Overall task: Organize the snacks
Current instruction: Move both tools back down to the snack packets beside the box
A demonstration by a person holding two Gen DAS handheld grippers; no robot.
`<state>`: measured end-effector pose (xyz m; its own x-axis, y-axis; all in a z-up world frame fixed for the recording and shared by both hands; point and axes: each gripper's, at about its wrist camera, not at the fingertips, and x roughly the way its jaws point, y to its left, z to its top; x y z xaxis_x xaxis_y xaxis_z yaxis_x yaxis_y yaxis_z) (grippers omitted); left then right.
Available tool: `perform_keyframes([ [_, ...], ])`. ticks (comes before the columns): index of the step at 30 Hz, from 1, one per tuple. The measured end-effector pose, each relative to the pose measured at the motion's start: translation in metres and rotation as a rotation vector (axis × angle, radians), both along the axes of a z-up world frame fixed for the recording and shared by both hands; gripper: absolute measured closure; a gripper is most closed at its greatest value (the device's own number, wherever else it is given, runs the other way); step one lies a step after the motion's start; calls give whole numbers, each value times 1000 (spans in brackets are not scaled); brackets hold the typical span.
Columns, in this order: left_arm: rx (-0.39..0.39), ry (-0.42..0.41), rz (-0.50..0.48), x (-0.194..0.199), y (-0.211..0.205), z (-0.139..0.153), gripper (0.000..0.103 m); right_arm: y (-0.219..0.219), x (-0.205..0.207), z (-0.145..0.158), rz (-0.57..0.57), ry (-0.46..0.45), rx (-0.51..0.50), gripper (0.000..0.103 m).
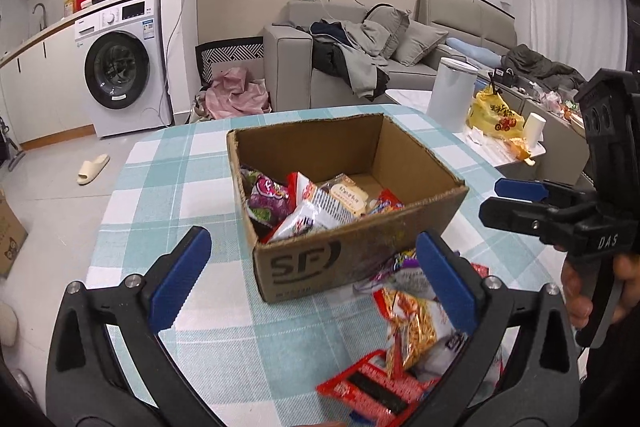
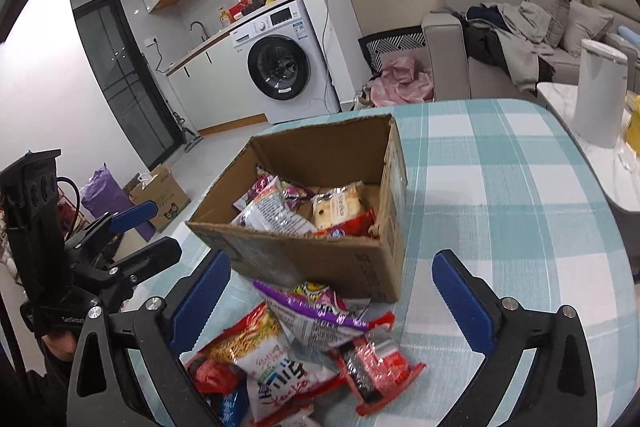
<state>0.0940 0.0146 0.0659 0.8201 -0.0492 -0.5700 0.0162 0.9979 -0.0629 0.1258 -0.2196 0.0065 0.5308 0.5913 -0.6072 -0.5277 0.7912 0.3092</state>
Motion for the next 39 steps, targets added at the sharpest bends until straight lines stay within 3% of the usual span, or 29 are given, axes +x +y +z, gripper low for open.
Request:
perform_keyframes([
  [12, -3, 33, -13, -35, -8, -21, 1, -13, -25, -14, 9, 36, 14, 0],
  [28, -35, 92, -24, -52, -9, -43, 1, -12, -53, -34, 48, 53, -58, 0],
  [39, -40, 136, -24, -57, -12, -58, 1, -13, -71, -52, 79, 40, -187, 0],
])
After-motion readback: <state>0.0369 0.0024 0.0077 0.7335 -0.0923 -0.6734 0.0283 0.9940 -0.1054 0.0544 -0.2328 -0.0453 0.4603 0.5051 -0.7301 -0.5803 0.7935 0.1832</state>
